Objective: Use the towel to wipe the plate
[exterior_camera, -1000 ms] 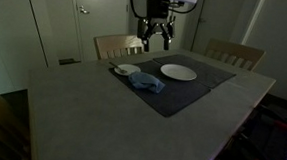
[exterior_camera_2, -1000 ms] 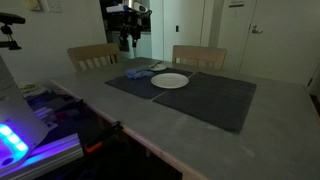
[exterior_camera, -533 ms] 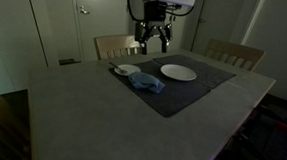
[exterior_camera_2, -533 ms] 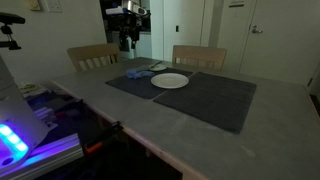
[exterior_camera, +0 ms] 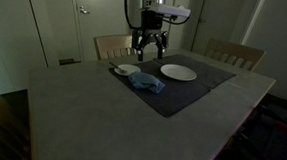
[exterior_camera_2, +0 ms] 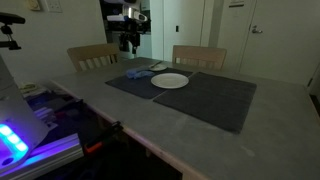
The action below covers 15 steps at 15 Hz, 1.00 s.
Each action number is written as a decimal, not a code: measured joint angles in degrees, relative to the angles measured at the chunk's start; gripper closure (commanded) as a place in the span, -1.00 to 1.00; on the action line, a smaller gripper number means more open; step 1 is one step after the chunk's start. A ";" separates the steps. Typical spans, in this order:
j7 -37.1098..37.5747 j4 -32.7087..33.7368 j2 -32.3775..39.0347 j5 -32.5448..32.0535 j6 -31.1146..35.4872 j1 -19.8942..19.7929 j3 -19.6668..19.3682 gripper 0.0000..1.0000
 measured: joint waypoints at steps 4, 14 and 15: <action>-3.07 -0.07 3.94 -0.02 8.54 -0.01 -0.77 -1.00; -9.23 1.09 12.64 0.45 14.98 -0.72 -2.22 -1.00; -9.29 1.41 13.32 0.80 14.98 -0.79 -2.22 -1.00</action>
